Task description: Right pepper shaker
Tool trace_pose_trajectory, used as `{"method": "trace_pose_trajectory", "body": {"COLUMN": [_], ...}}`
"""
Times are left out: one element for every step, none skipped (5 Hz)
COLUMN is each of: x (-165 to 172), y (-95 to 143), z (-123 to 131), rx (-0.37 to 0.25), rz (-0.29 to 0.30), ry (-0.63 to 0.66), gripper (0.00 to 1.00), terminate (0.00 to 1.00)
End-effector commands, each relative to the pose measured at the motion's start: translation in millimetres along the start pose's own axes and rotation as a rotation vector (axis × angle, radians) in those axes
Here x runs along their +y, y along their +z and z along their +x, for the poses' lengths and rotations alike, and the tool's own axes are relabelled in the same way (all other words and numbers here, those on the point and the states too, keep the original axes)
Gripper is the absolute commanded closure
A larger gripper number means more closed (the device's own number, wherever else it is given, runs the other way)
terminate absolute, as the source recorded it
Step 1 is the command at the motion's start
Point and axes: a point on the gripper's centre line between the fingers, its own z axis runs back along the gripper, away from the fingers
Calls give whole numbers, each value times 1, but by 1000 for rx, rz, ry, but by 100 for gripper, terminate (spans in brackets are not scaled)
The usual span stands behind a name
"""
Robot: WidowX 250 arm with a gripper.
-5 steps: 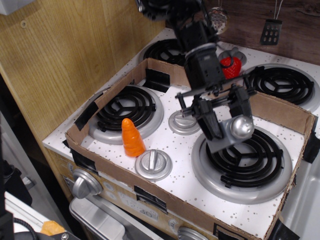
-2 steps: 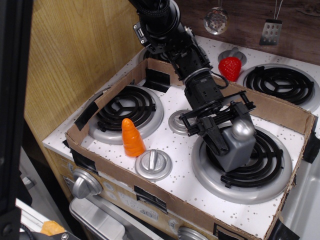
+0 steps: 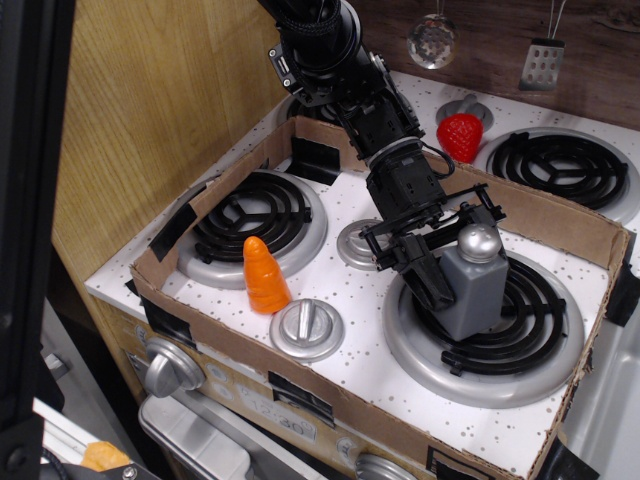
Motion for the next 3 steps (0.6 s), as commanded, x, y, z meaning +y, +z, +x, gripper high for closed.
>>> {"method": "trace_pose_trajectory", "body": {"x": [-2,0,-1], "y": [21,29,42], "z": [-22,-23,-25], "rx": [-209,-356,-530], "rz": [-113,-164,-270], "ry": [-28,-89,-110], "gripper": [0,0,0], "terminate": [0,0,0]}}
